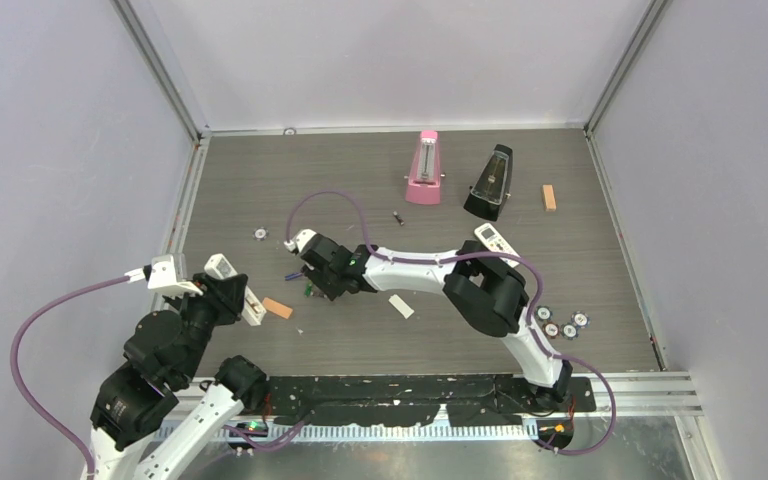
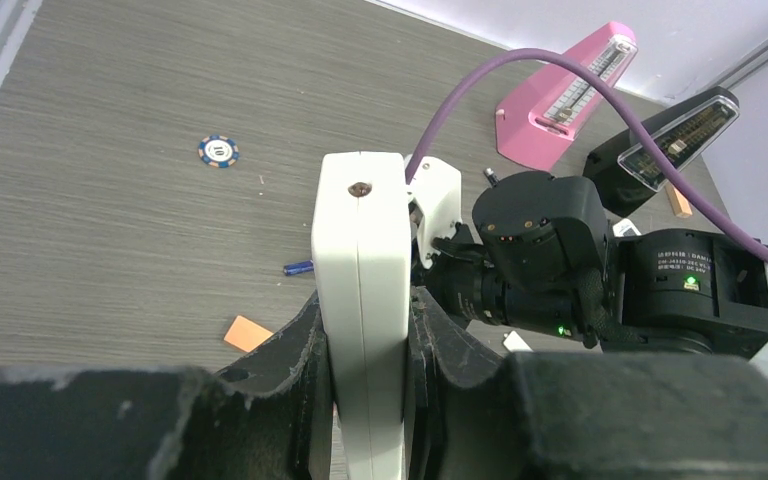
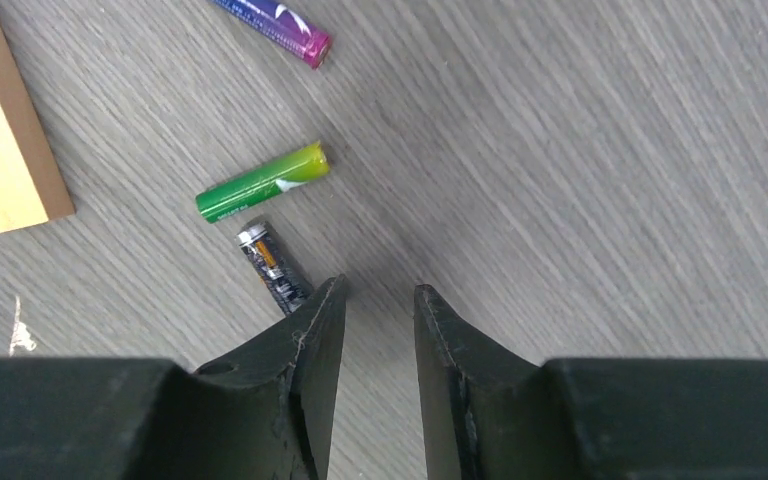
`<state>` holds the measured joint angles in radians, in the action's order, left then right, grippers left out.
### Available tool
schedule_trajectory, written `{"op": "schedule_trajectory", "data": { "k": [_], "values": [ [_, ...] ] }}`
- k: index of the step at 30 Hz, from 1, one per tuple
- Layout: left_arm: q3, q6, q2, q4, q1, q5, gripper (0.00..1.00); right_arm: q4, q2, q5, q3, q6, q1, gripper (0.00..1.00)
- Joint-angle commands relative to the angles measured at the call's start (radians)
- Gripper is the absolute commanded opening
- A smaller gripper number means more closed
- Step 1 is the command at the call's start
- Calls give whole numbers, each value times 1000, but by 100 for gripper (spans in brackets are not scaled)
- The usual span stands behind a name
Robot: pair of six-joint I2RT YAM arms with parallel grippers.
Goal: Load the batteries into the remote control
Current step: Pick up the battery from the center of the board.
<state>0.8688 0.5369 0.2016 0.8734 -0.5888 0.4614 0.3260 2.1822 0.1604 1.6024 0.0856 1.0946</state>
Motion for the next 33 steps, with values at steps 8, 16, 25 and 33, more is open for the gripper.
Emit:
{"op": "schedule_trajectory", "data": {
  "k": [8,16,25,33],
  "values": [
    [24,6,-15,-30,2,15,0,-2,-126,2,-20,104,9,44],
    [55,7,-27,-20,2,29,0,4,-104,-138,-13,5,25,59],
    [59,10,-39,-17,2,39,0,56,-14,-144,84,-76,28,56],
    [57,5,-31,-17,2,47,0,76,40,-128,118,-92,29,39]
  ]
}}
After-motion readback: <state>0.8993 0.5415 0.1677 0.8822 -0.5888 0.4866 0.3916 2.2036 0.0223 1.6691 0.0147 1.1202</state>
